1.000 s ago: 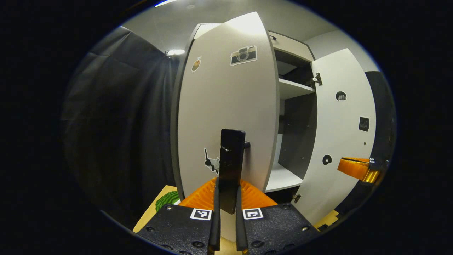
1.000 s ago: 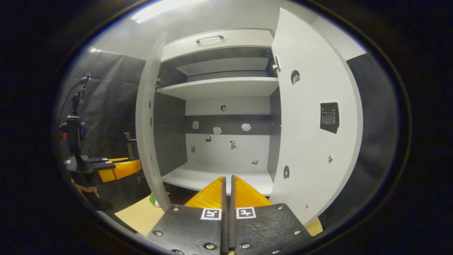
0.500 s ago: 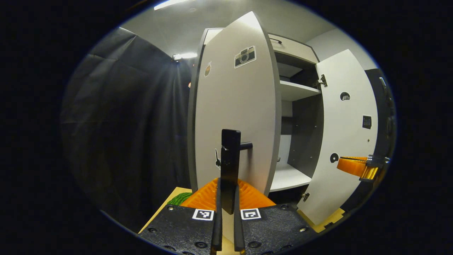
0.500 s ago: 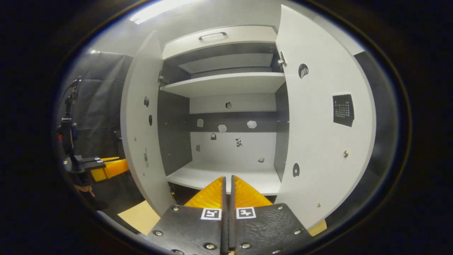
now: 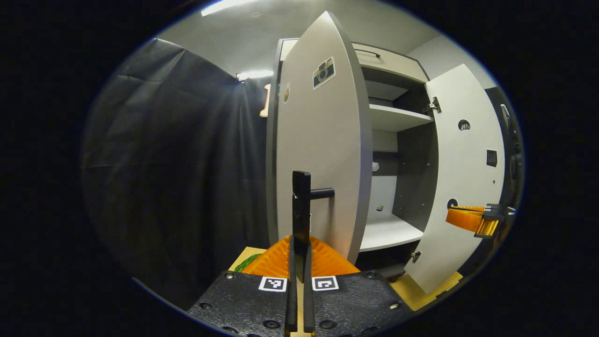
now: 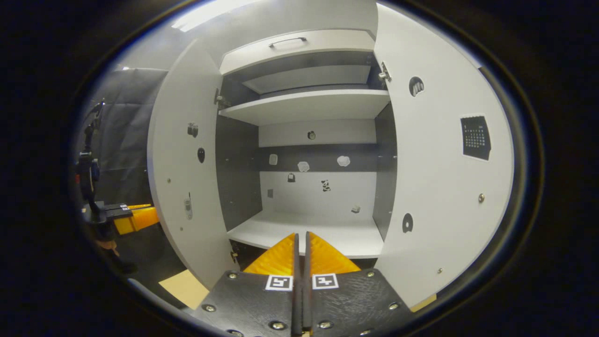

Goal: Open the right door of the double-door shoe cabinet with the right hand, and open the left door with the left hand.

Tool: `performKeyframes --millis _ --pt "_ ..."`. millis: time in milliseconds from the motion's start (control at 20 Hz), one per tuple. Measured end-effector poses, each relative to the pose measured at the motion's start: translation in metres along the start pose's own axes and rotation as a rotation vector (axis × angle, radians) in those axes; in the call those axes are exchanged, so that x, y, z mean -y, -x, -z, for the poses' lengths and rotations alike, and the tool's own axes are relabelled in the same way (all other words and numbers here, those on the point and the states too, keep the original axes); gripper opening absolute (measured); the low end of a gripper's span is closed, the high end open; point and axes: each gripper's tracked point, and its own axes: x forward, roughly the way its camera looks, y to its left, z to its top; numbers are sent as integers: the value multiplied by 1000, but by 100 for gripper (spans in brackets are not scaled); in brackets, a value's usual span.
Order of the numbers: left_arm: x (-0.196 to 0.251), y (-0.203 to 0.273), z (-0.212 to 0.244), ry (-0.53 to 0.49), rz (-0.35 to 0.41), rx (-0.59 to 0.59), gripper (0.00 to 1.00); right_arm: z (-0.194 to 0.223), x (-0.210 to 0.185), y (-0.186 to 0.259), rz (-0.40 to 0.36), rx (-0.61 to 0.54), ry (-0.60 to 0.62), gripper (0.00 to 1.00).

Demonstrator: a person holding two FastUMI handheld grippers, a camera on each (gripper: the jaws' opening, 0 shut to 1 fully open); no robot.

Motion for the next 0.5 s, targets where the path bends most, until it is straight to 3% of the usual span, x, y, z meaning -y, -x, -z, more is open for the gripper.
performKeyframes --millis 200,500 --pt "-7 -5 -2 -1 -56 9 1 1 -2 -4 -11 -1 -13 1" --pt "-25 -2 -2 -23 -71 18 0 0 -10 -8 -31 2 -24 1"
